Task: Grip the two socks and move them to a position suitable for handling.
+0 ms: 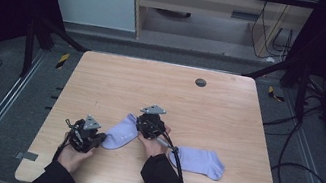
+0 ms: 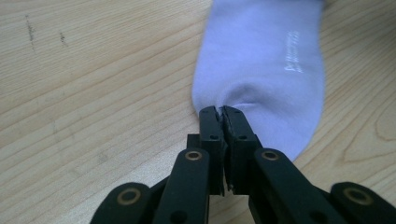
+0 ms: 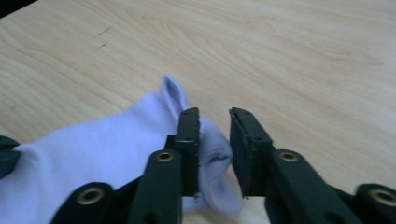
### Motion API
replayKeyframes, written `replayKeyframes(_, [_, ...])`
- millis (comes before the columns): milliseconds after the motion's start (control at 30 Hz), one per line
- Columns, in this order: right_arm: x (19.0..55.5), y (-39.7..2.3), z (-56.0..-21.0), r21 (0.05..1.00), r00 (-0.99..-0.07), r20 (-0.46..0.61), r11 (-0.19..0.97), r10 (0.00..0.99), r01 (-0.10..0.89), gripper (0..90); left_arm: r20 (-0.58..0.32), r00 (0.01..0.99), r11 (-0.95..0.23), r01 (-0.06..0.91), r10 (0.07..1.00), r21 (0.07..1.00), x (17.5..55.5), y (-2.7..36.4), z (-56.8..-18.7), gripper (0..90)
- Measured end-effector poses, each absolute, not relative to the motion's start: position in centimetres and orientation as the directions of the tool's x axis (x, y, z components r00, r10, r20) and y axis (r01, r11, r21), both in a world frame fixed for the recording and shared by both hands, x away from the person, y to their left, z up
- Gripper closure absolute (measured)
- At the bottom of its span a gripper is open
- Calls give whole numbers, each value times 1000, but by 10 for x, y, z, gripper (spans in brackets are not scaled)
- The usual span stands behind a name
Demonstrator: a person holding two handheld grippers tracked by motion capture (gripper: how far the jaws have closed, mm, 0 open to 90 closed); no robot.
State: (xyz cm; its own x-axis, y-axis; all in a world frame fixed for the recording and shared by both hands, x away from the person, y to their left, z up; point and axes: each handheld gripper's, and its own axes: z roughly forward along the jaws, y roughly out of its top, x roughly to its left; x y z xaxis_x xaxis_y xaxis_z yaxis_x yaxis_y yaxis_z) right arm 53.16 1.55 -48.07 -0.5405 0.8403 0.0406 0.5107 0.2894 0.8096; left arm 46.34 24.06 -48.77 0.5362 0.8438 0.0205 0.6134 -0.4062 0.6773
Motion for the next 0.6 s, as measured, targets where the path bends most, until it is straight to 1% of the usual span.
replayKeyframes(133, [532, 13, -474, 818, -551, 23, 301, 834, 489, 649, 10, 518, -378, 611, 855, 695, 463, 244, -486, 793])
replayKeyframes(200, [532, 9, -470, 824, -559, 20, 303, 829, 479, 624, -2, 499, -350, 611, 866, 710, 462, 246, -484, 728])
replayKeyframes(367, [533, -1, -471, 800, -568, 15, 331, 823, 501, 596, -33, 461, -297, 623, 887, 723, 456, 251, -479, 634])
replayKeyframes(467, [536, -4, -477, 770, -567, 21, 349, 824, 535, 600, -32, 454, -302, 643, 890, 704, 453, 249, -482, 615])
replayKeyframes(600, [537, -5, -485, 734, -564, 21, 371, 825, 570, 617, -24, 456, -323, 666, 890, 672, 455, 242, -489, 621])
